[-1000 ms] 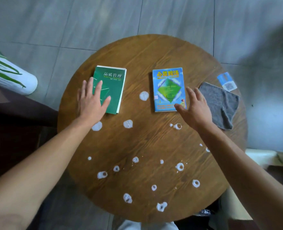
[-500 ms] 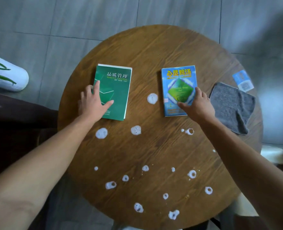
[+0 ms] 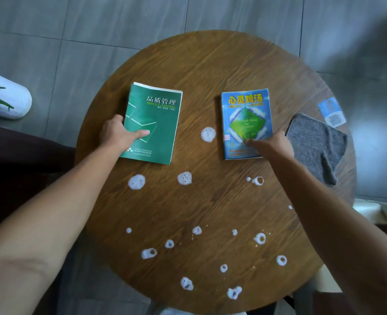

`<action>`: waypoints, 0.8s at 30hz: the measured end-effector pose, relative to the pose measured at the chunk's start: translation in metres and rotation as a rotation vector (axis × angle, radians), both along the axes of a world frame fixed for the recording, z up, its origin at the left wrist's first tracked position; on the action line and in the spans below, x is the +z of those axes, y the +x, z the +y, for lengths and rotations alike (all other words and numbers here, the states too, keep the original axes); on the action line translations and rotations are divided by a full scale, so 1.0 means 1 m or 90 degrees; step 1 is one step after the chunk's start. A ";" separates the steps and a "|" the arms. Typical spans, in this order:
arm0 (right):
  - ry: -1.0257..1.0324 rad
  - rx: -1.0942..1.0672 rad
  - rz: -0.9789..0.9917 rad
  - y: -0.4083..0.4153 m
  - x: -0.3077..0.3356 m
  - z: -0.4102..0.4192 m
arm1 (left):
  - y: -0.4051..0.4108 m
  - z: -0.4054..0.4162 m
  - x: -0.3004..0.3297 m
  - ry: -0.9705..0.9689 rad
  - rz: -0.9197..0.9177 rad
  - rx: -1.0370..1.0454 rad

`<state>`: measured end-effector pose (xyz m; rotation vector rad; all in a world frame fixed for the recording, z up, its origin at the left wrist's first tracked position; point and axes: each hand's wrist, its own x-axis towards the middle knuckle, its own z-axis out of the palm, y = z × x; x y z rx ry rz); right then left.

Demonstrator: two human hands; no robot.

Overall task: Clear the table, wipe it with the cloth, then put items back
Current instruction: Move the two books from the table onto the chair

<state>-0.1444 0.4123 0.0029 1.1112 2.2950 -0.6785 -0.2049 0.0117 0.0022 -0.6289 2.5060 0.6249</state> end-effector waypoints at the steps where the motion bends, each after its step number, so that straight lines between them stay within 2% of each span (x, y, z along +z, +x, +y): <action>1: -0.001 0.000 0.000 0.002 -0.002 0.001 | 0.001 0.000 0.000 0.018 0.000 0.000; 4: 0.005 0.006 -0.002 0.007 -0.012 0.005 | 0.010 0.002 0.006 0.135 0.001 0.028; 8: -0.010 0.077 -0.010 0.005 0.012 -0.007 | 0.018 0.002 0.022 0.263 0.033 0.075; 11: -0.011 0.109 0.015 0.004 0.022 -0.007 | 0.022 0.008 0.039 0.260 0.060 0.038; 15: -0.079 0.071 0.085 0.009 0.036 -0.010 | 0.032 0.020 0.062 0.251 0.093 -0.001; 18: -0.099 0.069 0.161 0.019 0.050 -0.008 | 0.048 0.030 0.082 0.264 0.107 0.000; 24: -0.235 -0.004 0.322 0.065 0.085 0.009 | 0.098 0.043 0.128 0.284 0.173 0.013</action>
